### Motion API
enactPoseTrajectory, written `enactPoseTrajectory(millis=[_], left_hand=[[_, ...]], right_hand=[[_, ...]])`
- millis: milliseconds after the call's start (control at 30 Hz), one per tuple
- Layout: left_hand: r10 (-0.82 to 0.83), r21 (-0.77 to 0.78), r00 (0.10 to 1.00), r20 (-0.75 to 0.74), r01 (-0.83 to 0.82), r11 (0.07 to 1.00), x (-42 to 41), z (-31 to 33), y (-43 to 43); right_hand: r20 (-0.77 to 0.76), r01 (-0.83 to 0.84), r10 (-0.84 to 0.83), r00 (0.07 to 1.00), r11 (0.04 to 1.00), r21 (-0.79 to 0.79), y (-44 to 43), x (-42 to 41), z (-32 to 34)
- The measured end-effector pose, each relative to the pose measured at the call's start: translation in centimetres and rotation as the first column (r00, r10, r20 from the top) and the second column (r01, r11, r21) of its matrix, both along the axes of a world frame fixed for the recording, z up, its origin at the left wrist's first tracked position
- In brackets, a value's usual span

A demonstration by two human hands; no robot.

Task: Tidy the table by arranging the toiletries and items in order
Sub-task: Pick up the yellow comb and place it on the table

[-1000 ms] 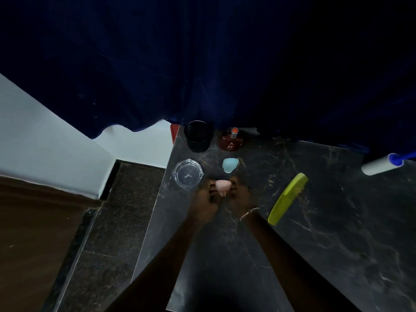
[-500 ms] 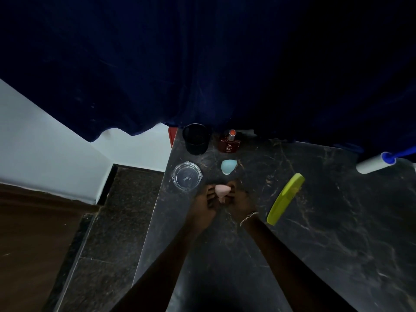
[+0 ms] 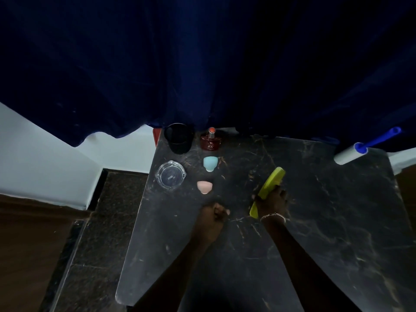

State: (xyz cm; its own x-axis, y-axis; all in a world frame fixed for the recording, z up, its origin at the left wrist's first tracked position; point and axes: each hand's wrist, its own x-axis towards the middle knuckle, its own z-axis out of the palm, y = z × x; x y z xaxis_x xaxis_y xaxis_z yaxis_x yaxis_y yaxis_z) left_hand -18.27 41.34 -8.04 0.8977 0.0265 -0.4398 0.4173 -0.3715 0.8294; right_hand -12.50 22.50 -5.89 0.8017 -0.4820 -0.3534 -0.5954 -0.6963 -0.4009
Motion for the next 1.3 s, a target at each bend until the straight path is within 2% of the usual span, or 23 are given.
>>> enactPoseTrajectory(millis=[133,300,467,533,667,767,900,1067,1167,1233,1300], left_hand=[[-0.044,0.013,0.999,-0.011,0.044,0.999,1.1,0.9,-4.4],[-0.120,0.112,0.991,0.050,0.114,0.987,1.7,1.3,-8.1],[-0.137,0.136,0.989,0.054,0.129,0.982,1.6,2.0,-10.3],[-0.153,0.126,0.987,0.043,0.146,0.981,1.4,2.5,-10.8],[-0.126,0.166,0.992,0.018,0.121,0.979,1.1,2.8,-11.0],[-0.016,0.166,1.000,0.018,0.013,0.986,1.2,3.2,-10.9],[0.064,0.175,0.998,0.012,-0.065,0.982,2.1,3.5,-10.4],[0.138,0.118,0.990,0.011,-0.139,0.983,3.0,2.8,-9.0],[0.130,0.146,0.991,0.041,-0.134,0.980,3.3,2.5,-8.4],[0.106,0.167,0.991,0.084,-0.119,0.979,3.6,2.4,-8.1],[0.042,0.243,0.991,0.125,-0.071,0.967,4.1,2.1,-8.0]], right_hand=[[-0.111,0.043,-0.043,0.993,0.999,0.000,-0.8,0.7,0.0],[-0.107,0.044,-0.033,0.994,0.994,0.096,-0.8,1.3,-0.1],[-0.080,0.085,-0.062,0.995,0.944,0.318,-1.9,1.2,-0.5],[-0.080,0.050,-0.021,0.997,0.922,0.383,-2.2,0.8,-0.5],[-0.013,-0.037,0.045,0.999,0.937,0.348,-2.5,-0.1,0.1],[-0.024,-0.083,0.099,0.995,0.928,0.363,-2.5,0.0,-0.1],[0.013,-0.058,0.057,0.998,0.917,0.396,-2.3,0.2,-0.4],[0.024,-0.185,0.191,0.981,0.899,0.397,-1.5,2.0,-0.2],[0.039,-0.262,0.266,0.963,0.900,0.347,-0.5,3.1,-0.1],[0.037,-0.262,0.268,0.963,0.891,0.371,0.3,3.8,-0.3],[0.048,-0.281,0.281,0.958,0.897,0.342,1.2,4.6,-0.5]])
